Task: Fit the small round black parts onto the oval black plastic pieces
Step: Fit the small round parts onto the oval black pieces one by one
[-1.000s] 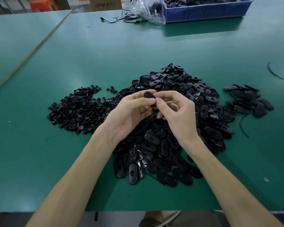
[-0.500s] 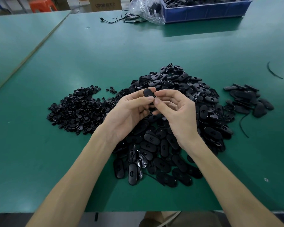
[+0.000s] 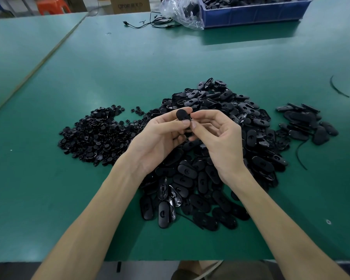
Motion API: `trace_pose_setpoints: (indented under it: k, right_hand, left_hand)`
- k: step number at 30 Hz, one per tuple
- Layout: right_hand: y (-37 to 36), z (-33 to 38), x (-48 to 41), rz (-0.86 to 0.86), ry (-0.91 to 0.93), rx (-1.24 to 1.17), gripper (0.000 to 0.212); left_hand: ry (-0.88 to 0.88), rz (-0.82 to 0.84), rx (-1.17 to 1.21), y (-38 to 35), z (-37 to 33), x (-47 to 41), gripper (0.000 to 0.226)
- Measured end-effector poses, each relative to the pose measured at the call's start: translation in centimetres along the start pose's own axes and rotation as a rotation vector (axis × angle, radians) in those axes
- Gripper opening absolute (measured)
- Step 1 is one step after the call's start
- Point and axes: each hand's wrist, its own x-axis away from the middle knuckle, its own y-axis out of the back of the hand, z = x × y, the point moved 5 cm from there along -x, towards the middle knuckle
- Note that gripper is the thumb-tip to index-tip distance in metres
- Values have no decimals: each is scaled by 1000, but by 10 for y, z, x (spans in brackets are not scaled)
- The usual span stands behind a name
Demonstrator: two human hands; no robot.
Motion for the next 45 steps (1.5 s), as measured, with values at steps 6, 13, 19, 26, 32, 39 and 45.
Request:
trace_pose_setpoints:
  k: [6, 13, 19, 26, 32, 39, 45]
  right_hand:
    - [0, 2, 0, 1, 5, 8, 14]
    - [-1, 1, -1, 7, 15, 0, 15]
    - [0, 1, -1, 12, 30, 18, 15]
    - [3, 1, -1, -34, 37, 54, 12]
    - [7, 0, -1, -79, 35, 120, 9]
    - [3, 0, -1, -42, 34, 137, 14]
    - [8, -3, -3, -91, 38, 123, 14]
  left_hand:
    - [16, 0, 15, 0, 1, -1, 26]
    - [-2, -4, -4, 1, 0, -1, 25]
    - [8, -11, -3, 2, 0, 0, 23]
    - [-106, -81, -256, 8, -7, 2, 25]
    - [-171, -95, -422, 8, -9, 2, 22]
    - [-154, -144, -235, 13, -10, 3, 27]
    - [-85, -83, -202, 13, -6, 2, 30]
